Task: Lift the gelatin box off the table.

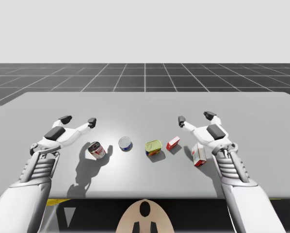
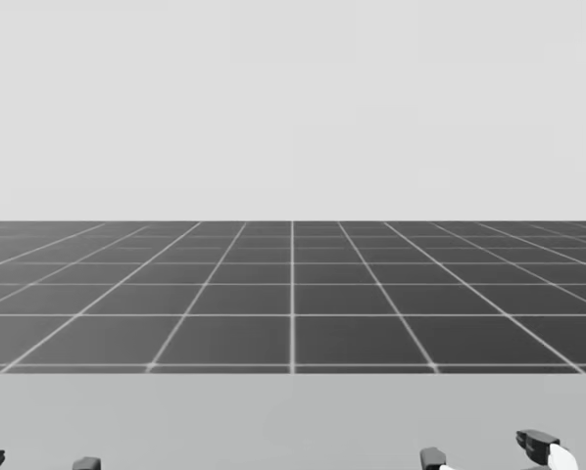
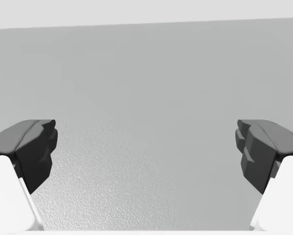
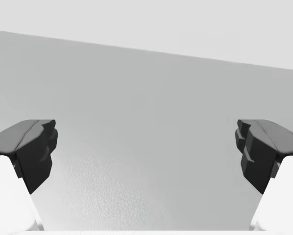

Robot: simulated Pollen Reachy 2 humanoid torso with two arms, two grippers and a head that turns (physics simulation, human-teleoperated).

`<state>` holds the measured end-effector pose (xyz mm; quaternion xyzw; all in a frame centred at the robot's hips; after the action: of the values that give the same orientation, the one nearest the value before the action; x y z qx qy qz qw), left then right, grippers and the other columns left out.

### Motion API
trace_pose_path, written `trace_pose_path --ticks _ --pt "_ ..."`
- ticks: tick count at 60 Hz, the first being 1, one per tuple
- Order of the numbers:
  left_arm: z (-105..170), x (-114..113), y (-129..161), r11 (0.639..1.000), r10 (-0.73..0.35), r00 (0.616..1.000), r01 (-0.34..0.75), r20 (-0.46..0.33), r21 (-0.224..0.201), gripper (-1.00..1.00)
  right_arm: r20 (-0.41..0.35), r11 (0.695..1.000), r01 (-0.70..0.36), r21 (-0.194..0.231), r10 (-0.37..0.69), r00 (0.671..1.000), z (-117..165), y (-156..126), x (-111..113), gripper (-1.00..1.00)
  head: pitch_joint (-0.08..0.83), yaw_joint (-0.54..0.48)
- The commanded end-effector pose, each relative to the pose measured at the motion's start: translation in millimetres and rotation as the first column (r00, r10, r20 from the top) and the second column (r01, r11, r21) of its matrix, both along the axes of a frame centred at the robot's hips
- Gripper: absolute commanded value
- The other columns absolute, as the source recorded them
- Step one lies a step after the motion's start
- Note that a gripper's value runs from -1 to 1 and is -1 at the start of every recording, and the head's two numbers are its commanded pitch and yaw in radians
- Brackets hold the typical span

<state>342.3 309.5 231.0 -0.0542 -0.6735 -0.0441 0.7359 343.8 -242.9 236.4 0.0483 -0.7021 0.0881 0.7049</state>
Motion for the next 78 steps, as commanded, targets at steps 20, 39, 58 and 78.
trace_pose_path --ticks 20,39,58,78 --pt "0.4 -0.2 0.2 1.0 0.011 1.0 -0.012 0.012 0.013 -1.0 0.028 1.0 0.022 -0.011 -0.022 0.999 1.6 1.5 -1.1 -1.0 0.225 -0.01" --pt "0.2 0.4 -0.1 0.999 0.018 1.0 -0.018 0.017 0.031 -1.0 0.033 0.999 0.03 -0.041 -0.029 0.999 -1.0 2.6 0.9 -1.0 0.472 -0.1" --pt "3.2 -1.6 -0.7 1.0 0.015 0.999 -0.015 0.03 0.027 -1.0 0.038 0.998 0.027 -0.054 -0.025 0.999 -1.2 4.6 0.7 -1.0 0.624 -0.24" --pt "4.6 -2.4 -0.3 1.0 0.024 0.999 -0.025 0.036 0.013 -1.0 -0.018 0.988 -0.115 -0.107 0.114 0.993 10.5 14.2 -24.2 -1.0 0.655 -0.25"
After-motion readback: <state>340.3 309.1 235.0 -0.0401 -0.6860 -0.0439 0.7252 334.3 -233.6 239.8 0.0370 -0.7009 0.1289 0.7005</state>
